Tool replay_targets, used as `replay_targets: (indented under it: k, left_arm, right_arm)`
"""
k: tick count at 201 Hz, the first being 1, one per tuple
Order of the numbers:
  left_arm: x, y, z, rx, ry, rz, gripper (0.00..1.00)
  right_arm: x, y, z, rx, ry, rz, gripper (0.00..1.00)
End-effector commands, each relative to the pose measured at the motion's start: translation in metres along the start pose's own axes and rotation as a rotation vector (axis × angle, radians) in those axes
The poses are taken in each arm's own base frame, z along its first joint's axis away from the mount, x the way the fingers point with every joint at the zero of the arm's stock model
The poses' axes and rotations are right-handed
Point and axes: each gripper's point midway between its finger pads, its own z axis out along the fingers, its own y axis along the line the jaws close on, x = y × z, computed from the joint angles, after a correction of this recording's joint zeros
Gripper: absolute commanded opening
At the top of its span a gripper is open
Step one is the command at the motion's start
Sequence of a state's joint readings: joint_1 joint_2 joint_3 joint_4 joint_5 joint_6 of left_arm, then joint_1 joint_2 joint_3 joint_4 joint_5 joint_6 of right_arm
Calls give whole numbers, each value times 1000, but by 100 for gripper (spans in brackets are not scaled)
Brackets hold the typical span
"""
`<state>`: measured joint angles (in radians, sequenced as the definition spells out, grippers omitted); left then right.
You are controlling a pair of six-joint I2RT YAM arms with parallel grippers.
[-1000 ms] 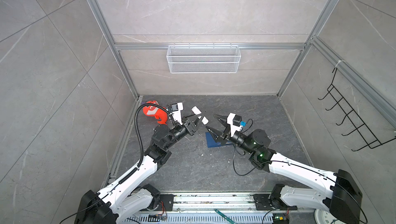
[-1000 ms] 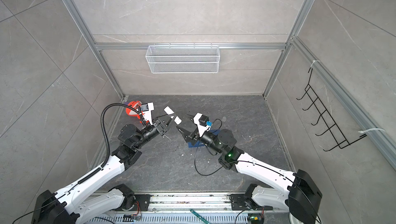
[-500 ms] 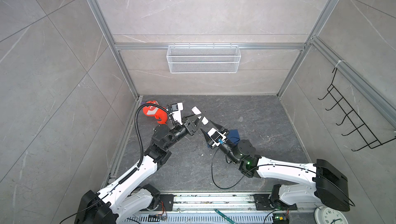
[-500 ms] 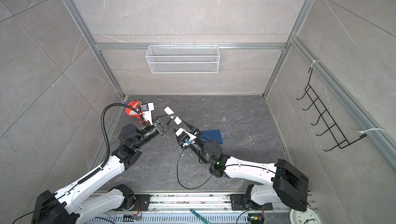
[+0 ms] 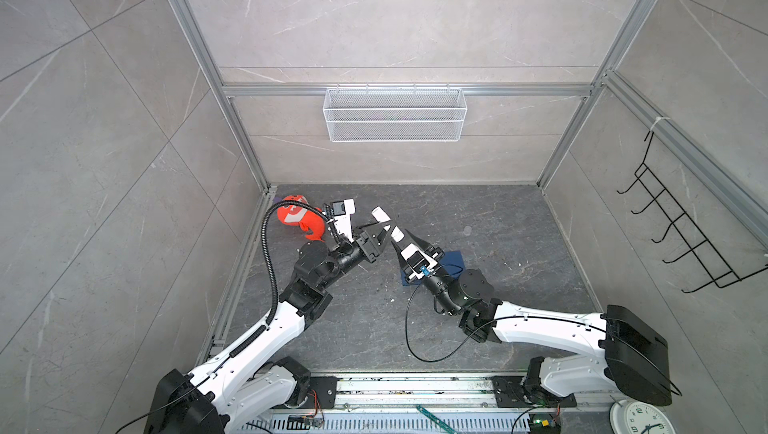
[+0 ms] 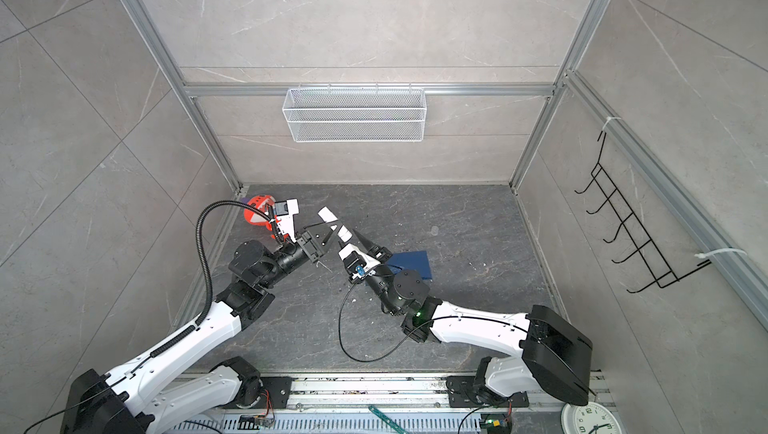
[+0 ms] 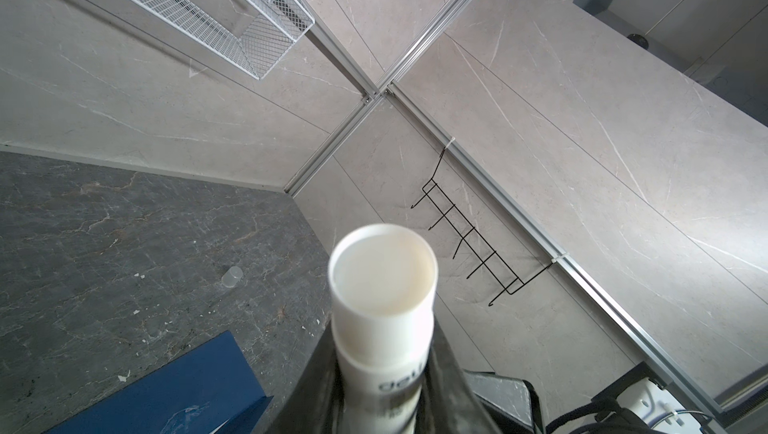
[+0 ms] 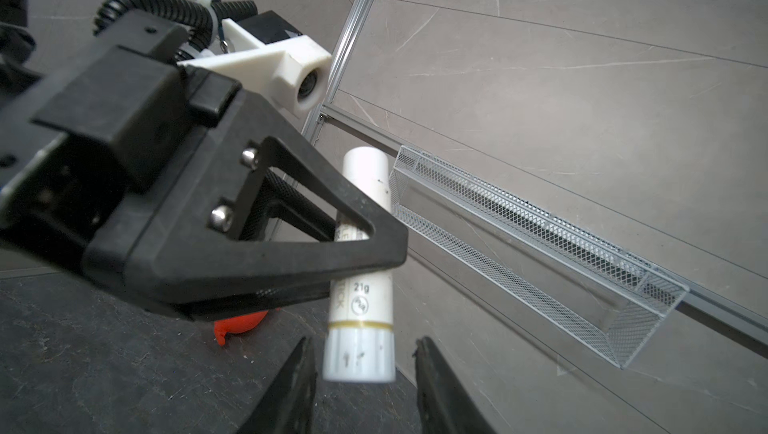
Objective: Place the letter into the envelope and seal it
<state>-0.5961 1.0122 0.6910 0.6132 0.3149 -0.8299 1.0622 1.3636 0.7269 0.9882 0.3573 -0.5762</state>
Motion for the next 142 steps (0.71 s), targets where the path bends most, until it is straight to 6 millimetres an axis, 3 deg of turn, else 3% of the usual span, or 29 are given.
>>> replay_targets:
  k: [1,22,74,85,115,142]
  left_arm:
    - [-18,-20,-1,57,-54,23,0]
    - [-17,-21,-1,58,-52,22,0]
    - [-10,-20,-1,67,-20,40,0]
    - [-7,-20,-1,71,-9,53,0]
    - [-2,-26,-1,105,24,117,0]
    - [0,-36,-4,142,45,170,0]
  right_arm:
    - [-11,-5,6,28,-21,16,37]
    - [-9,-3,7,24,-10,16,31]
    - [-17,1,4,-35,-24,116,5]
    - [-21,0,4,-84,-29,219,0]
    - [-28,-9,5,-353,-17,640,0]
    - [-41,-7,7,-522,12,865,1]
